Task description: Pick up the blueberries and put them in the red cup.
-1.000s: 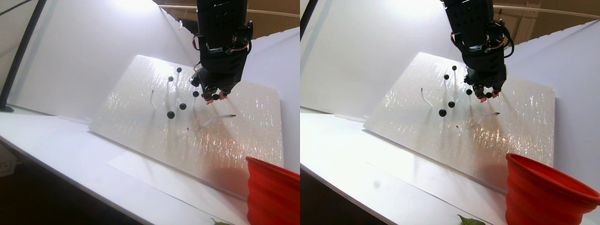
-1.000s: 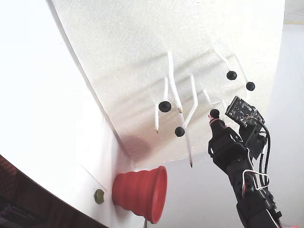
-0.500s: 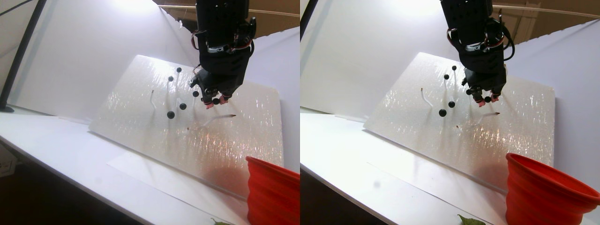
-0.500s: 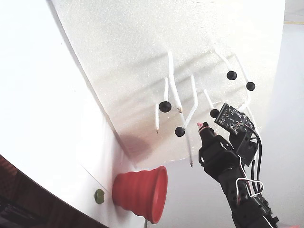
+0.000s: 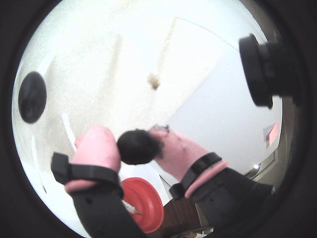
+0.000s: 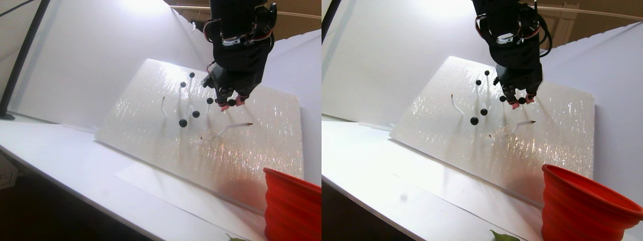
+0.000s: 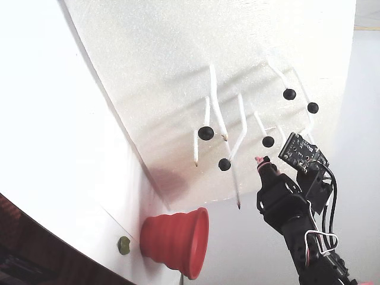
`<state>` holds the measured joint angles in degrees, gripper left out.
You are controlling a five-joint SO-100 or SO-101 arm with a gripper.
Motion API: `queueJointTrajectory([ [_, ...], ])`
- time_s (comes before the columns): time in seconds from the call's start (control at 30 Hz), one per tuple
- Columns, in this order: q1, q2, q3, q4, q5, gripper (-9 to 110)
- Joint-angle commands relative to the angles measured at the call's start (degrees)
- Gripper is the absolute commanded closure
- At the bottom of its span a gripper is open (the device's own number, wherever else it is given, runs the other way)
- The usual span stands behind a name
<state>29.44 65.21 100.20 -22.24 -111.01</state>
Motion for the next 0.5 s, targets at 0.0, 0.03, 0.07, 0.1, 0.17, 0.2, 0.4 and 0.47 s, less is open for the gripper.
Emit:
queueJointTrajectory([
  [0.0, 2.8, 10.3, 0.9, -2.2, -0.3, 89],
  [0.03, 2.8, 10.7, 1.6, -2.5, -0.3, 89],
  [0.07, 2.9, 11.1, 2.2, -2.6, -0.4, 89],
  [0.1, 3.0, 11.4, 2.7, -2.7, -0.4, 89],
  [0.17, 3.3, 12.3, 3.8, -2.8, -0.4, 89],
  [0.2, 3.4, 12.7, 4.2, -2.8, -0.5, 89],
  [0.4, 5.2, 13.9, 5.8, -2.8, -0.9, 89],
  [0.47, 5.9, 14.2, 6.3, -2.8, -1.2, 89],
])
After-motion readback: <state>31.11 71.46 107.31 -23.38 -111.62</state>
